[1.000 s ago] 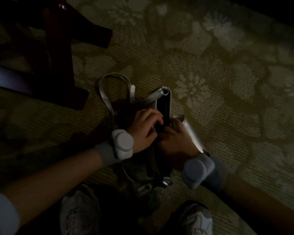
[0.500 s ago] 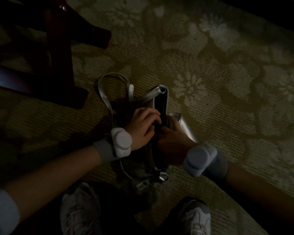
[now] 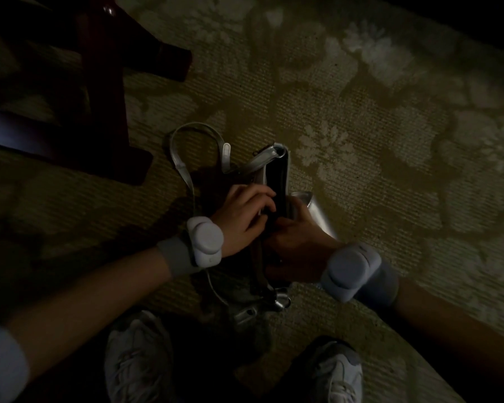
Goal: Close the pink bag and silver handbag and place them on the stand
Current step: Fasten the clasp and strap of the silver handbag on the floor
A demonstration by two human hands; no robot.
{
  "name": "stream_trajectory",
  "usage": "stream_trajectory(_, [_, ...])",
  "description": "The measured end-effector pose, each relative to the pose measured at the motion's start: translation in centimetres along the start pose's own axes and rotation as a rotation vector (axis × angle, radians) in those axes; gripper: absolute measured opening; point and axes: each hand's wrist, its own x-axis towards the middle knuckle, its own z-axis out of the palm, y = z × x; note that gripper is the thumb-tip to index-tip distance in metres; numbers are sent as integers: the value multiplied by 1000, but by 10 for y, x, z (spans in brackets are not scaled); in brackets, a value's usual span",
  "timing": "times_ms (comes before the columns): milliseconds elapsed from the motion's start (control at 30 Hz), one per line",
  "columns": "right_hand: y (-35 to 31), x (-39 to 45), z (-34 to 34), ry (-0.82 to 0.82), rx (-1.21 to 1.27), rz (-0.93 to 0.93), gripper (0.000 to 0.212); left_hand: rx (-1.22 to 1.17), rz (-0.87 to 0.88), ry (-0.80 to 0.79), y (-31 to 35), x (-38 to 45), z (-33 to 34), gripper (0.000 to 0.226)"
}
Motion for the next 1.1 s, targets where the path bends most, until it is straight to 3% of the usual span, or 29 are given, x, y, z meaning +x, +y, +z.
stream_trajectory(167, [3,-1,-2,-14,-11,-38,75,21,14,-11,-1,1,1,22])
stream_trajectory(333, [8,-2,-8,-63,95,2,50,-9,15,-15,-4,1,2,18])
stream_trajectory(733, [20,-5,-46,-335,415,88,39,-15,2,-107,0,2,-9,35])
stream_trajectory(900, [18,-5,-45,-218,402,102,32,-27,-9,-108,-1,2,-10,40])
stream_trajectory(1100, [28,-10,-50,-271,840,159,33,-51,5,-98,5,-1,-11,47])
